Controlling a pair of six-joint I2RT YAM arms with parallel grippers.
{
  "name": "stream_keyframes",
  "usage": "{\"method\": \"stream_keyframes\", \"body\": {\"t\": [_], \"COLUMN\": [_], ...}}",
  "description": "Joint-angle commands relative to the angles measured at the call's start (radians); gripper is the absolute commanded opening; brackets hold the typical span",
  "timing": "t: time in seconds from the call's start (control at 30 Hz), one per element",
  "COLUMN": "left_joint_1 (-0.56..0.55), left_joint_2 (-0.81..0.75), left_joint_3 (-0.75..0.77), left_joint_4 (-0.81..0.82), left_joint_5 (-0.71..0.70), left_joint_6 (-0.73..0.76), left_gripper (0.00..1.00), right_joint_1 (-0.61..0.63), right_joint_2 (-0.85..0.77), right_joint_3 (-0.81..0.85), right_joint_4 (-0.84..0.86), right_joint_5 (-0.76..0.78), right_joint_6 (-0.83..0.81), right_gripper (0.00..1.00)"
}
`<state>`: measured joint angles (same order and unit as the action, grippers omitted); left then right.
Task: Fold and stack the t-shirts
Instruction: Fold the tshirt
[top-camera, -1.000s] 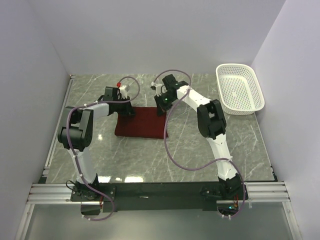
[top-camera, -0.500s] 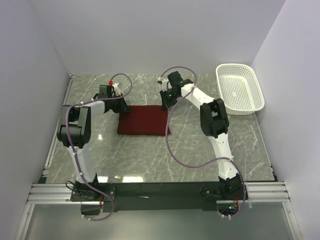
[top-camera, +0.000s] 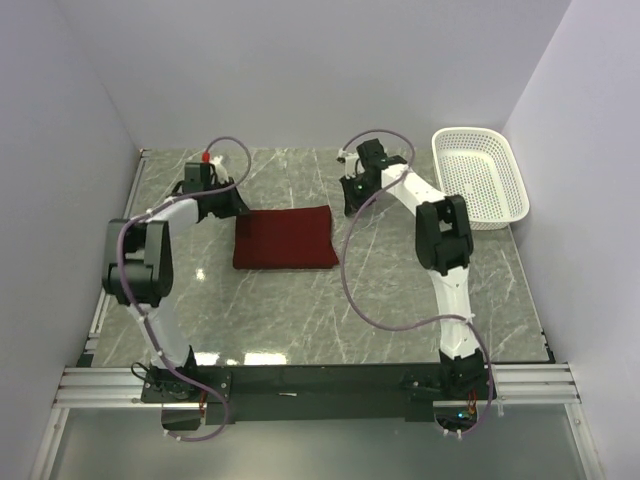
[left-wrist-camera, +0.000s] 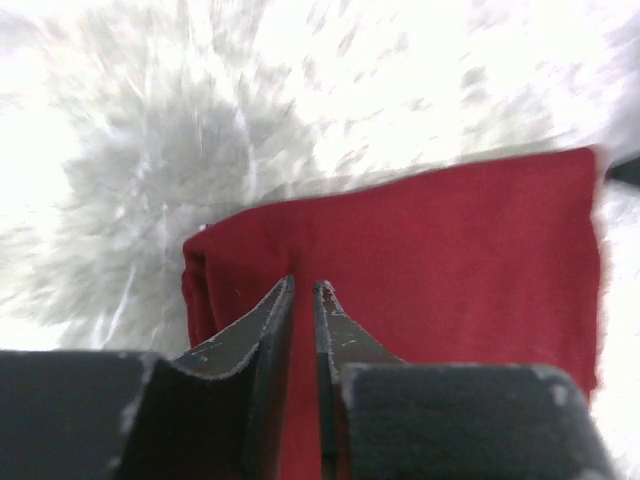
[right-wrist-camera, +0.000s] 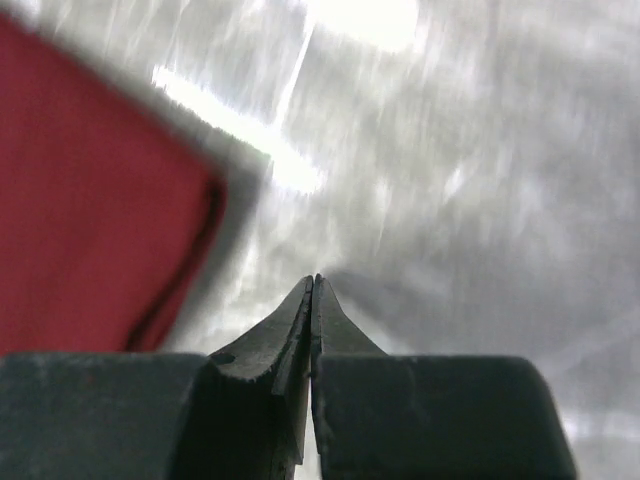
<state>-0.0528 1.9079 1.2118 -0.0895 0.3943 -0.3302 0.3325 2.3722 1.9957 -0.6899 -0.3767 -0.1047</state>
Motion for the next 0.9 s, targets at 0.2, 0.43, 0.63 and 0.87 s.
{"method": "stream_keyframes", "body": {"t": [0.2, 0.43, 0.63, 0.87], "left_joint_1": [0.002, -0.004, -0.016, -0.018], "left_joint_2": [-0.478, -0.534, -0.394, -0.213], "left_joint_3": [-0.136, -0.501, -0.511, -0.471], "left_joint_4": [-0.03, 0.287, 0.415, 0.401], "left_joint_5": [0.055, 0.322, 0.468, 0.499], "left_joint_6": [-0.054, -0.279, -0.337, -0.333], "left_gripper": [0.36, 0.31, 0.28, 0.25], "right_joint_1": [0.066, 0.213, 0.223, 0.22], "right_joint_2": [-0.367, -0.208, -0.027, 0.042], "right_joint_3": [-0.271, -0.18, 0.011, -0.015], "right_joint_4": [-0.026, -0.123, -0.223, -0.224], "right_joint_5": [-0.452, -0.613, -0.703, -0.679], "right_joint_6": [-0.17, -0.139, -0.128, -0.104], "right_gripper": [0.09, 0.09, 0.08, 0.08]}}
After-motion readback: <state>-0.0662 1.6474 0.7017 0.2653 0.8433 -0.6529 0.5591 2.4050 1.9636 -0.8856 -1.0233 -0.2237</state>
